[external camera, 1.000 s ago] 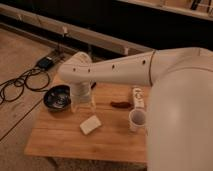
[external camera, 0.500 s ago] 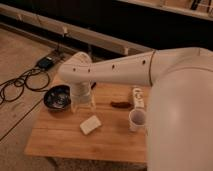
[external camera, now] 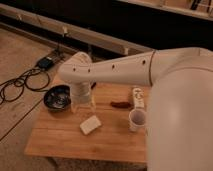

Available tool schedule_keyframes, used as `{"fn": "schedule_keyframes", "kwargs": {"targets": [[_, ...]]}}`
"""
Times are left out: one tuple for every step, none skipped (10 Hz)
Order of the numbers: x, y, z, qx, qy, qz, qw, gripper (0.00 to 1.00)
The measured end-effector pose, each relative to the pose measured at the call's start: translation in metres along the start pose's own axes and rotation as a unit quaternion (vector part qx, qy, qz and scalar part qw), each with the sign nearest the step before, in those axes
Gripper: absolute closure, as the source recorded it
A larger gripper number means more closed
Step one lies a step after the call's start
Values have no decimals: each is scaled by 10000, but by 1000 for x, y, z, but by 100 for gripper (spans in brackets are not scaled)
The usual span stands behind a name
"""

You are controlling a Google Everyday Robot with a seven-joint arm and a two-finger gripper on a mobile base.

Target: Place the pepper in the ceramic bowl

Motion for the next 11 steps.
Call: {"fn": "schedule_keyframes", "kwargs": {"targets": [[0,-1,0,8,-3,-23,10000,35],[-1,-4,3,32,-15,-136,9999,35],[-3,-10,6,43,-42,-345,9994,35],[-6,-19,13,50,-66,-663,9978,35],[-9,-29,20,57,-80,-976,9952,35],[-16,-49,31,103,-112,-1462,9891,35],[-23,-70,39,158,-158,-1786,9837,35],[-29,-87,46,198,-203,-1998,9794,35],[-39,-109,54,273,-252,-2233,9740,35],[-50,-128,63,349,-284,-2493,9674,35],[-57,-138,71,392,-259,-2720,9612,35]]}}
